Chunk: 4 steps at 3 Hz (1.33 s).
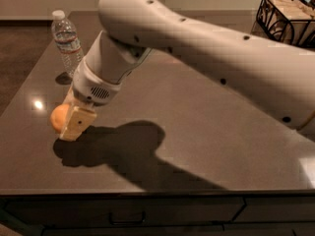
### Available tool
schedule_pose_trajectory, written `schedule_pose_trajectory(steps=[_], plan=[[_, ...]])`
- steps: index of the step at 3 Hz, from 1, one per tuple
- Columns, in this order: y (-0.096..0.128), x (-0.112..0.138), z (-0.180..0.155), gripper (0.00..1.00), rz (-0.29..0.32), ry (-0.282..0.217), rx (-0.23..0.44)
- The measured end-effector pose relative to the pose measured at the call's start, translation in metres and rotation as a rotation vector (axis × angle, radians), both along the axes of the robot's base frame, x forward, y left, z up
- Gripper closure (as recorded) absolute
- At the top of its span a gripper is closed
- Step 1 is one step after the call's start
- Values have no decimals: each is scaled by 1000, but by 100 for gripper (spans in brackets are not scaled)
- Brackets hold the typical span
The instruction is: Pick orange
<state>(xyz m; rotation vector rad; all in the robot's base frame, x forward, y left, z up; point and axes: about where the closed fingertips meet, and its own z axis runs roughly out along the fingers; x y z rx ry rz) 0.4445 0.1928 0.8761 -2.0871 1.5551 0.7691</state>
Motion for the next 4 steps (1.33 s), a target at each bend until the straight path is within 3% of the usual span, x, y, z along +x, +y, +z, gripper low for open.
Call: schedule_pose_trajectory(steps=[1, 2, 3, 4], plan=[[-30, 32, 28, 100, -52, 39, 52], [-59, 59, 56, 100, -84, 28, 124], [-80, 73, 78, 100, -108, -32, 168], [-82, 75, 81, 100, -110, -41, 174]])
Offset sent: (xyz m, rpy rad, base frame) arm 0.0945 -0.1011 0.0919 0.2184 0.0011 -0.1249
